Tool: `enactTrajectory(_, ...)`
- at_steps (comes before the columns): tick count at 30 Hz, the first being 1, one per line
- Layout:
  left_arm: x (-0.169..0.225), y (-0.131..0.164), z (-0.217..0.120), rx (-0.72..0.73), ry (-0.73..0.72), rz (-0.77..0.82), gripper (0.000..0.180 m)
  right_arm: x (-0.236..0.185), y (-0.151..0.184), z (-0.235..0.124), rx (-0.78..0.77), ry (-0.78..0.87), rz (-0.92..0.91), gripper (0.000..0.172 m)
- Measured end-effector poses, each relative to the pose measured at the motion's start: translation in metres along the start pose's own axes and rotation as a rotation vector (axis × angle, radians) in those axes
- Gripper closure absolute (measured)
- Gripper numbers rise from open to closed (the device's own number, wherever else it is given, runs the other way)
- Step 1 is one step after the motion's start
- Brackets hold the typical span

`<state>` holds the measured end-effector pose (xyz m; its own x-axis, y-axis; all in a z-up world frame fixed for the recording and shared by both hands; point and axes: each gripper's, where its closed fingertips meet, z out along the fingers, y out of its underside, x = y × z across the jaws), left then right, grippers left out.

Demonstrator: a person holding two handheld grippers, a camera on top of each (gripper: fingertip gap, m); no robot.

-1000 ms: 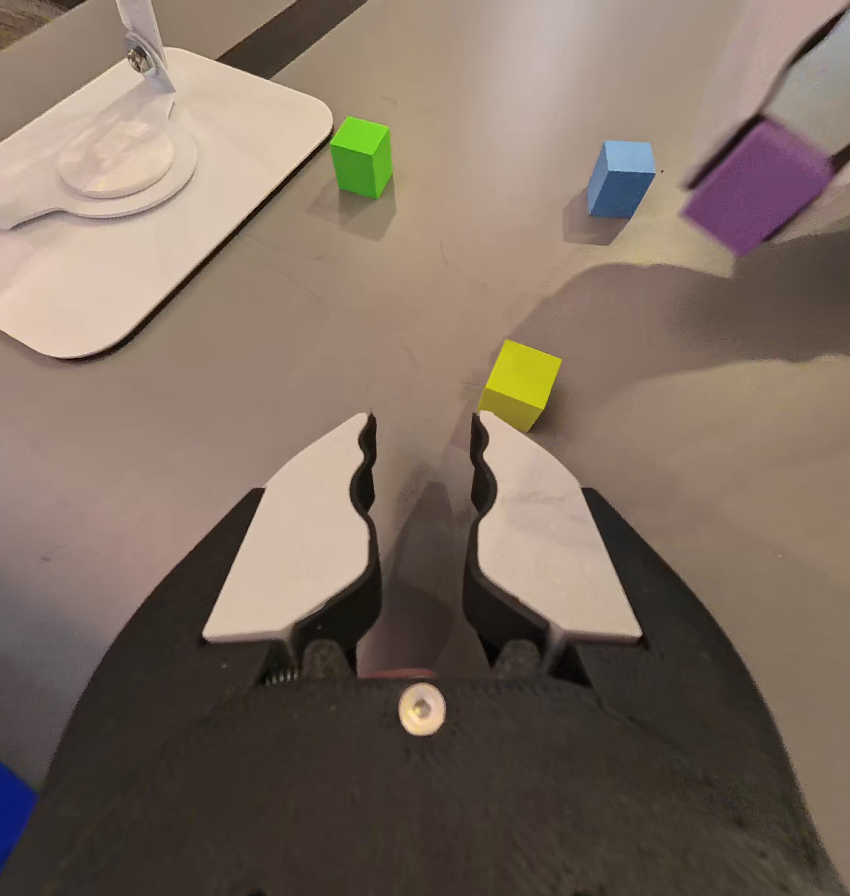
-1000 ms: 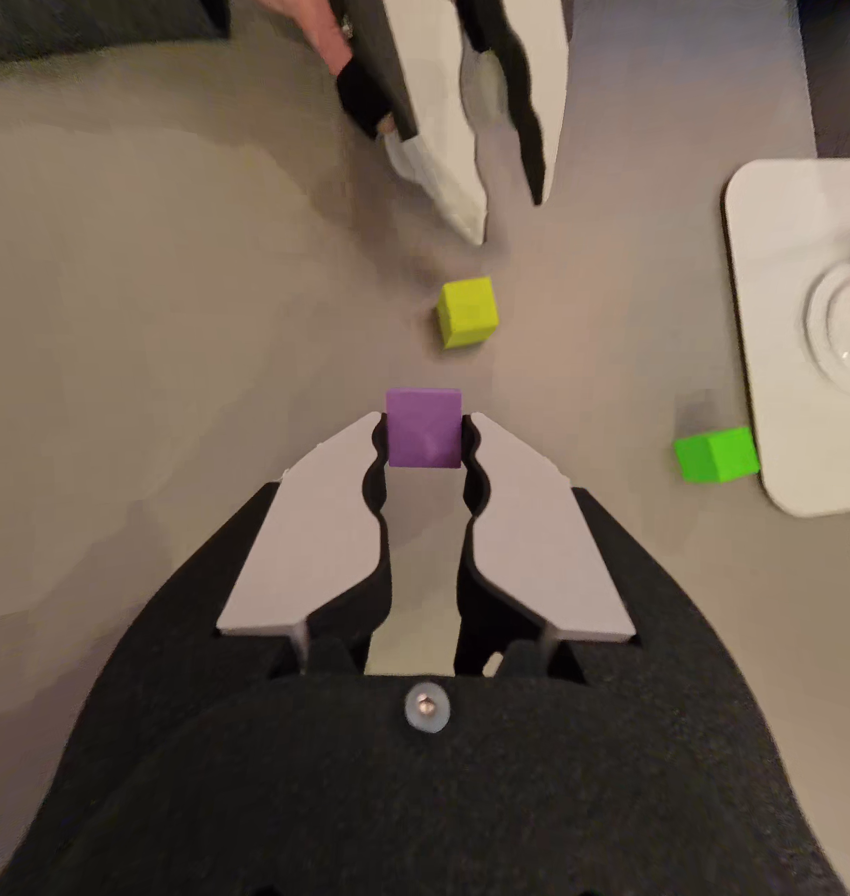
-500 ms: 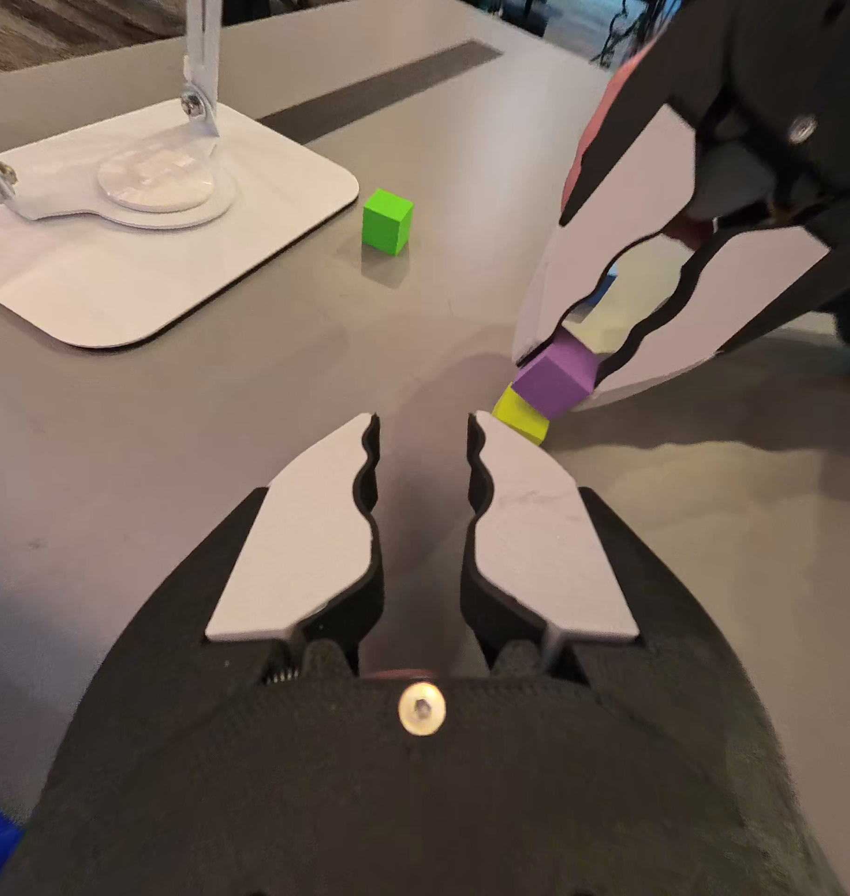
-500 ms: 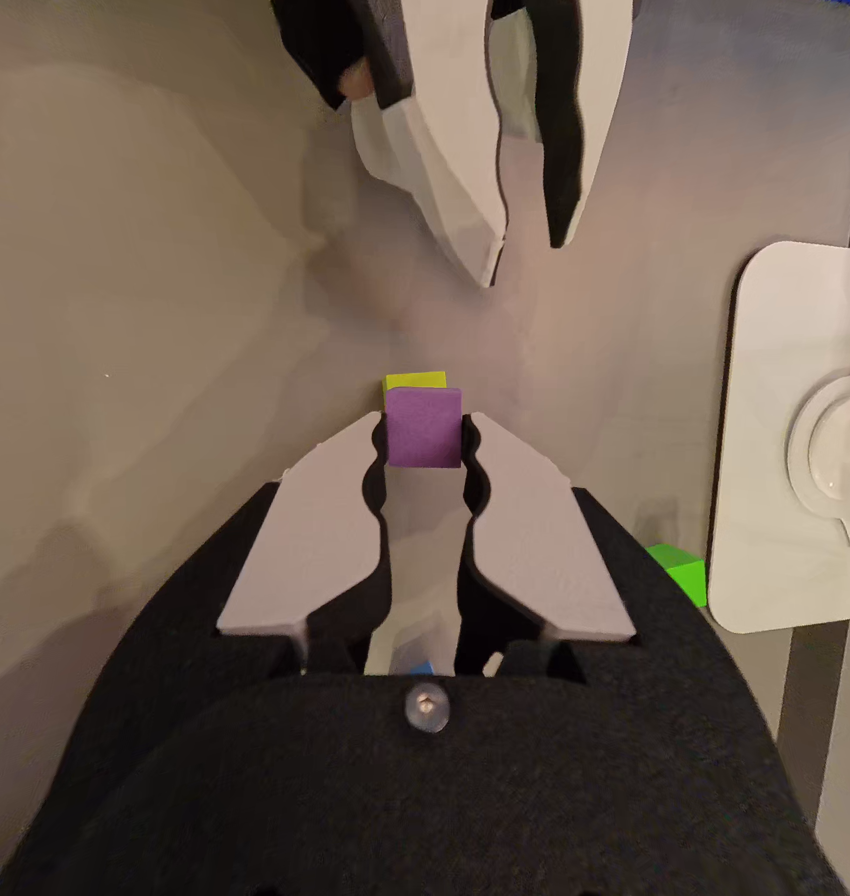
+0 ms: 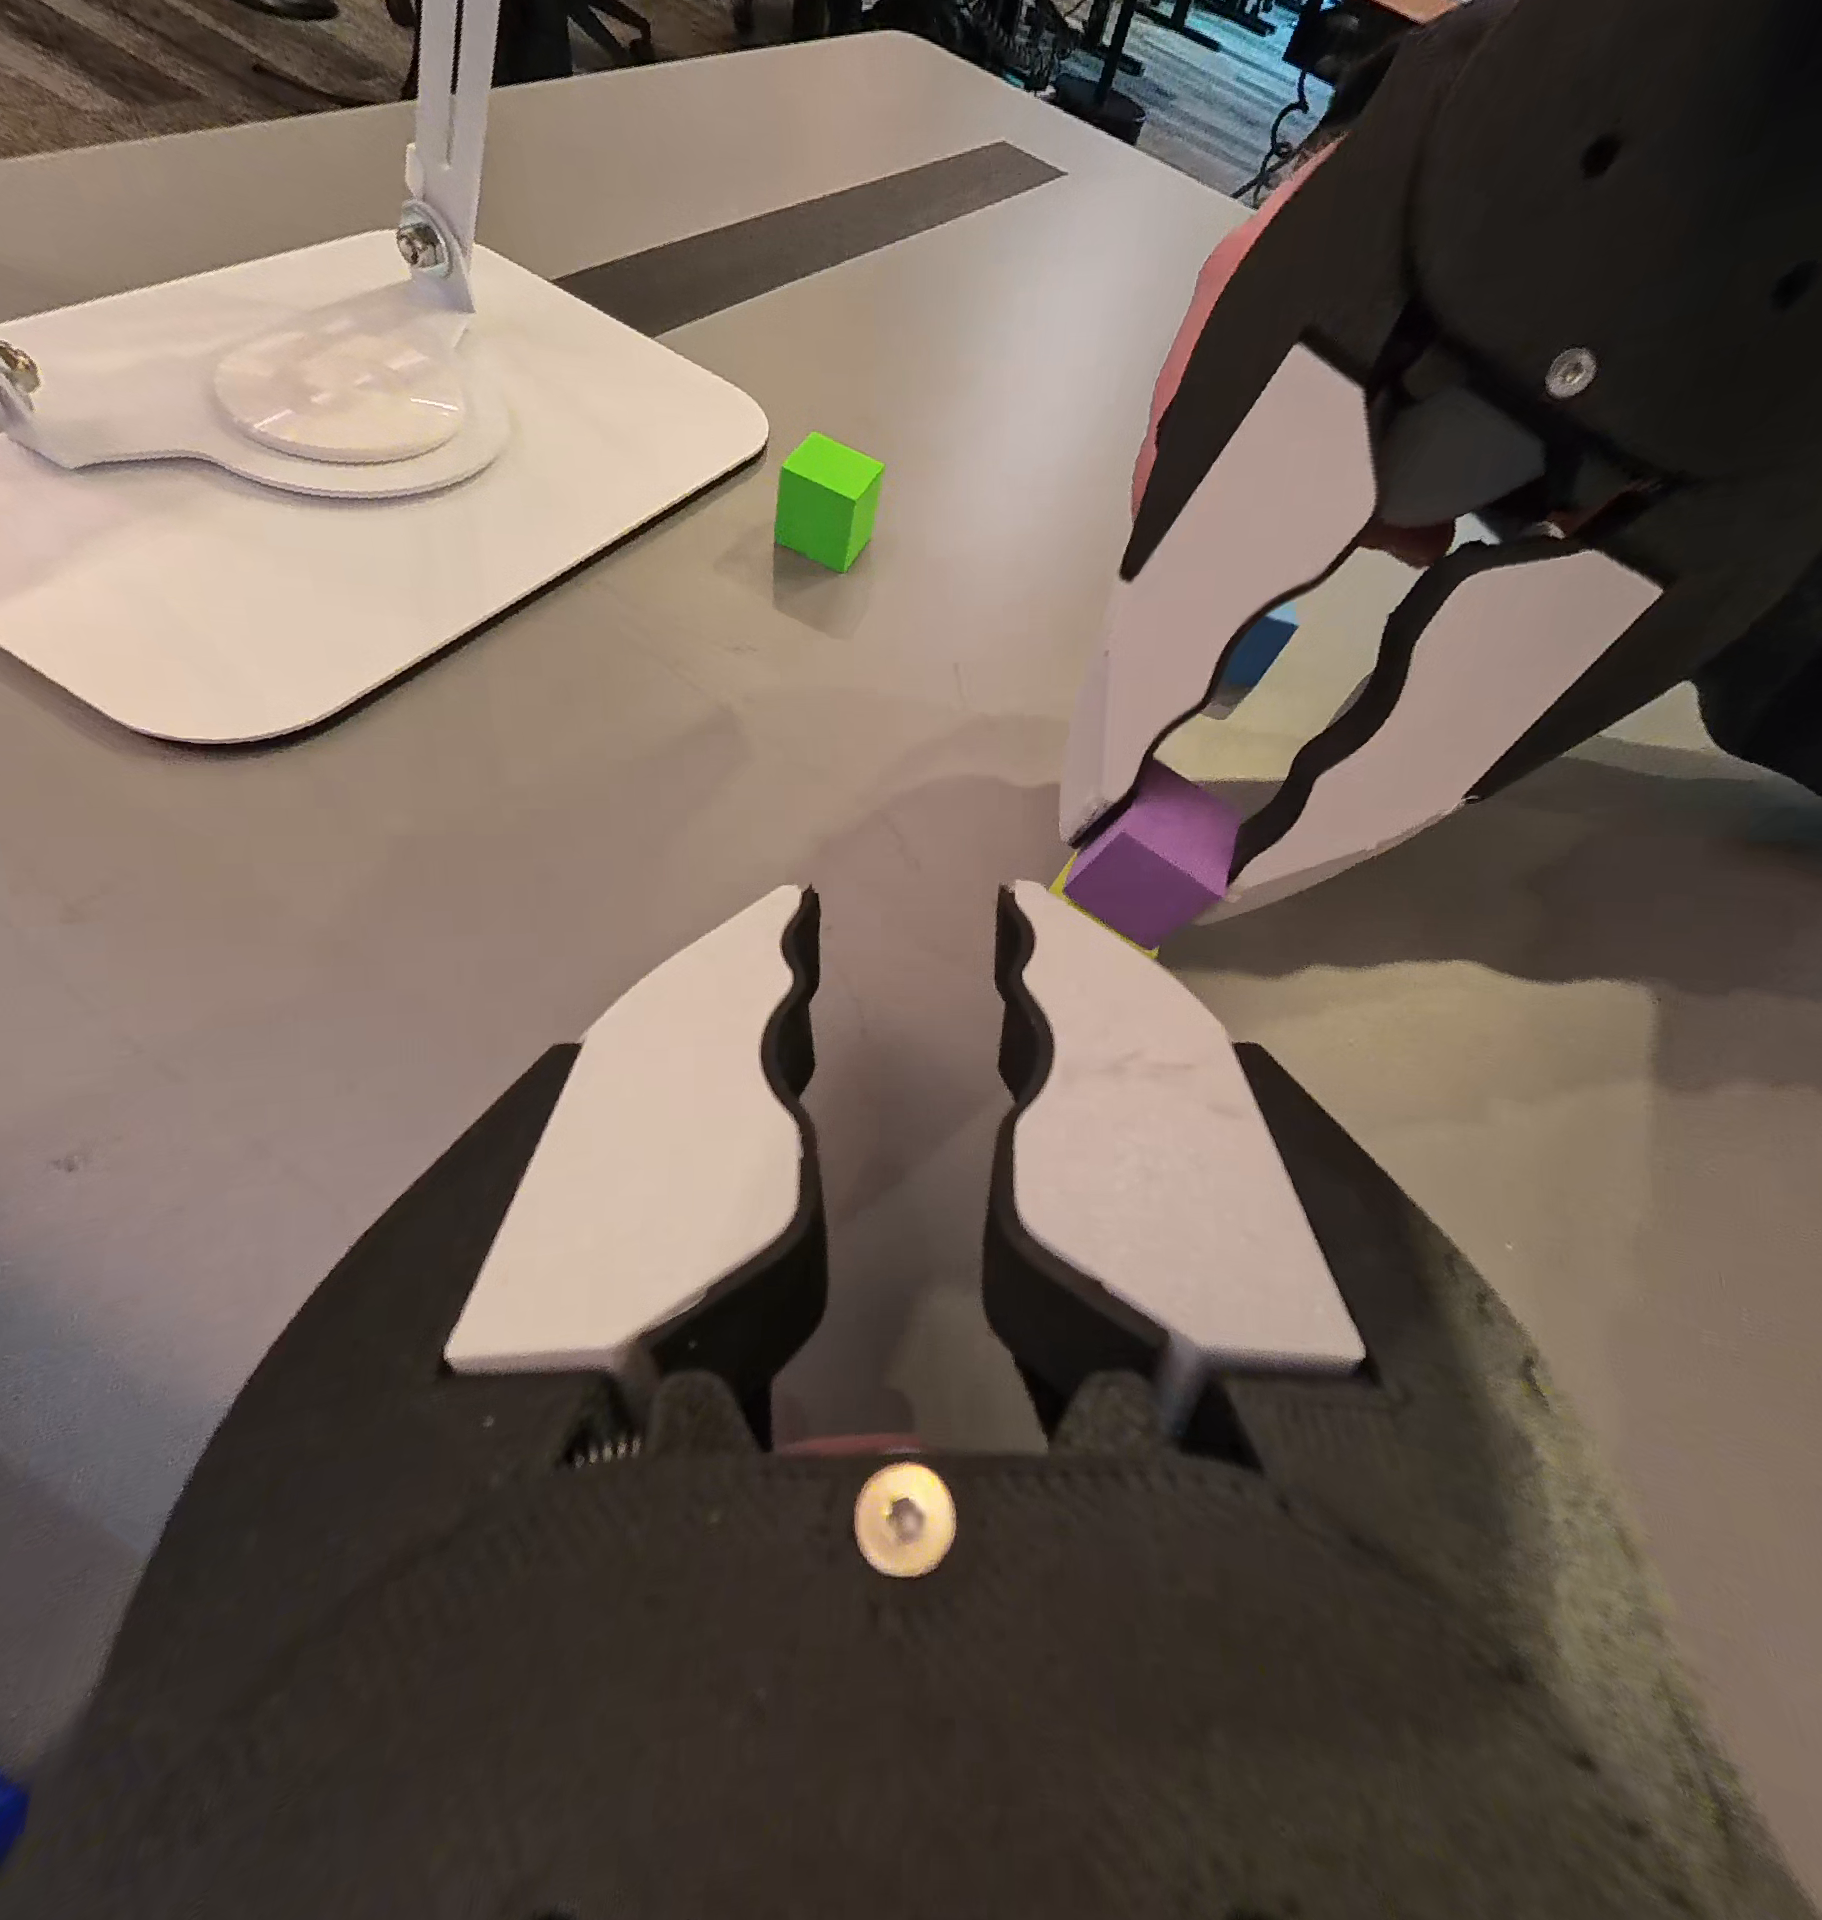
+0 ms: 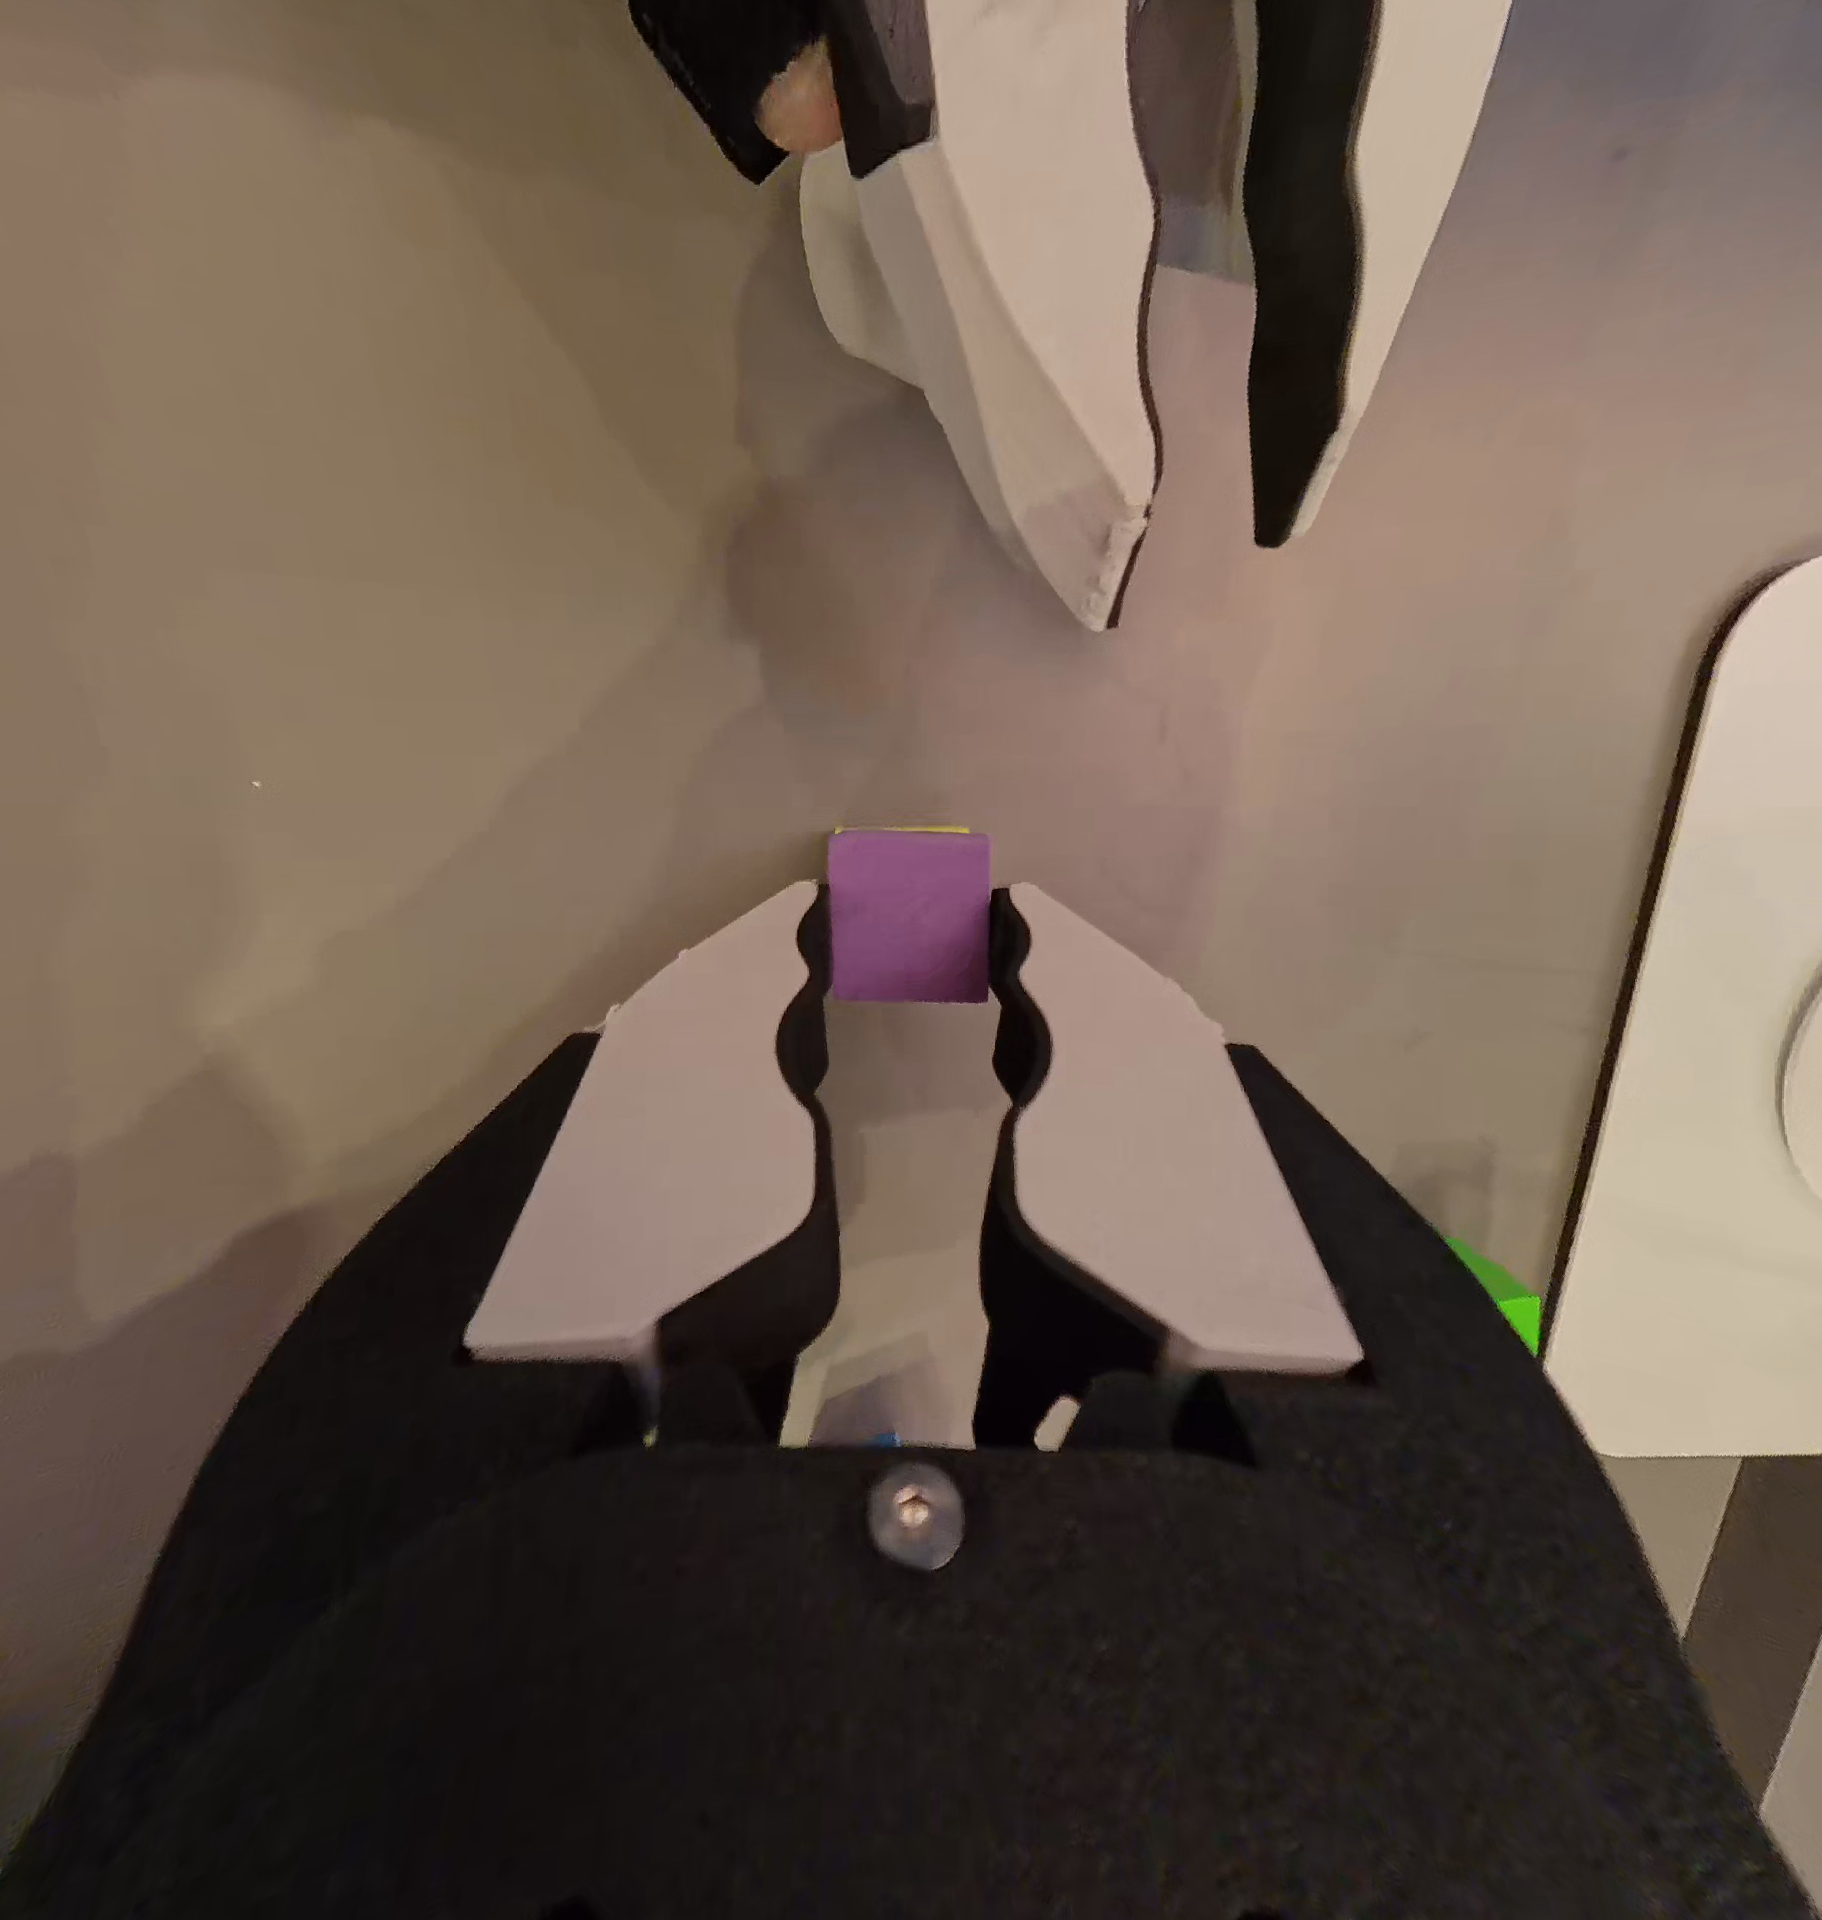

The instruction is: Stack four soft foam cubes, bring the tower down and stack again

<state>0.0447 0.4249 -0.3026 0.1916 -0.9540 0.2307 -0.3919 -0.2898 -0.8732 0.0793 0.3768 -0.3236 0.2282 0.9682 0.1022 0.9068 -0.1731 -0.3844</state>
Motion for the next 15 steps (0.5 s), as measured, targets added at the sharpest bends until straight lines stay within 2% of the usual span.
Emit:
enactTrajectory(8,0.0005,0.0011,0.0011,-0.011,-0.001,0.007,0.149,-0.0003,0.0007,0.0016,-0.012,-0.026,0.008,0.143)
enactTrajectory(15,0.0009,0.0014,0.0012,-0.012,0.003,0.007,0.149,-0.0026,-0.0002,0.0002,-0.010,-0.029,0.004,0.134)
